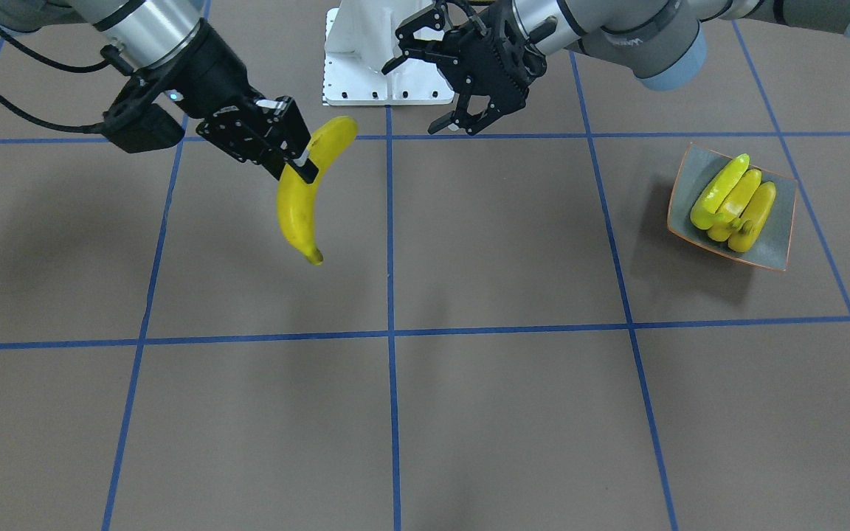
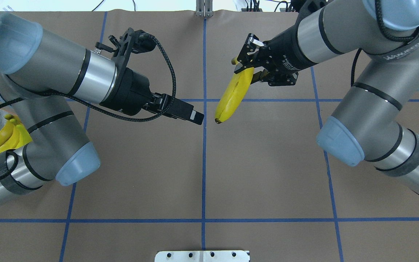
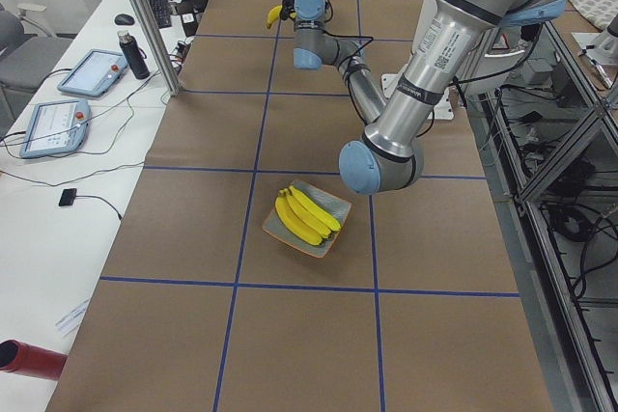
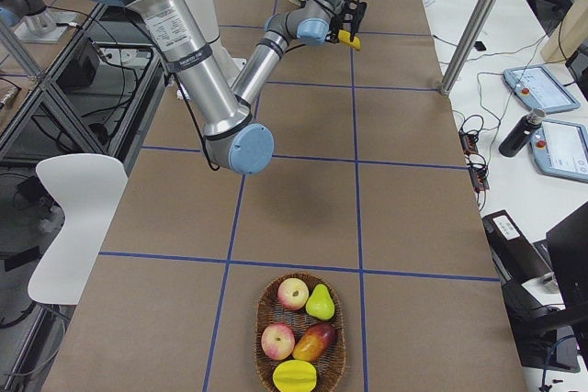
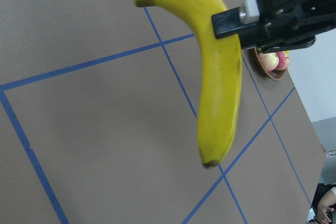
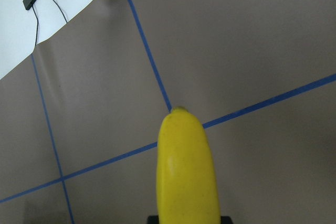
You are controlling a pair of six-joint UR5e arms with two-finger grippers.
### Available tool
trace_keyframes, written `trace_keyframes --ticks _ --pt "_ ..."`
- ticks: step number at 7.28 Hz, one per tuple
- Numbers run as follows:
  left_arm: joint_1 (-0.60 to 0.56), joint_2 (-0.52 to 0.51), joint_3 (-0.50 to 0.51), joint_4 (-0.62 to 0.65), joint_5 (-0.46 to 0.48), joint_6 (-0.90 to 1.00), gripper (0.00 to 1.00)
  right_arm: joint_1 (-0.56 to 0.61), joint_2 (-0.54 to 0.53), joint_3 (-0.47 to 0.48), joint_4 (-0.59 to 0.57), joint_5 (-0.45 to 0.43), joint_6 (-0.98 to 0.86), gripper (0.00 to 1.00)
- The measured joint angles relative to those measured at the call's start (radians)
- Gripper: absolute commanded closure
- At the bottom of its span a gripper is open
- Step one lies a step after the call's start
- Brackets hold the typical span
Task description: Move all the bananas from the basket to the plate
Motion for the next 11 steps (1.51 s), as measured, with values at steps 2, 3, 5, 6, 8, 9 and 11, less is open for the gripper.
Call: trace_keyframes --ticks 2,3,5,6,8,9,11 --pt "0.008 0.0 0.003 -0.015 0.0 -0.019 0.0 -0.062 0.034 0.025 0.0 -0.049 0.026 1.0" --pt "0.008 0.0 0.003 -0.016 0.0 -0.021 0.0 -0.084 0.044 0.035 0.0 -0.069 0.031 1.0" --pt "0.008 -0.001 0.004 -0.017 0.001 -0.021 0.01 -0.11 0.057 0.04 0.0 -0.095 0.038 1.0" --pt "0.008 -0.001 0.004 -0.017 0.001 -0.021 0.2 -0.123 0.063 0.04 0.0 -0.111 0.039 1.0" --pt "0.009 0.001 0.004 -0.018 0.0 -0.018 1.0 -0.149 0.068 0.034 0.04 -0.143 0.04 1.0" --pt "0.009 0.005 0.004 -0.024 -0.001 -0.015 1.0 -0.162 0.068 0.032 0.065 -0.159 0.04 0.61" --pt "0.007 0.02 0.004 -0.059 0.0 -0.014 1.0 -0.173 0.066 0.031 0.103 -0.191 0.036 0.0"
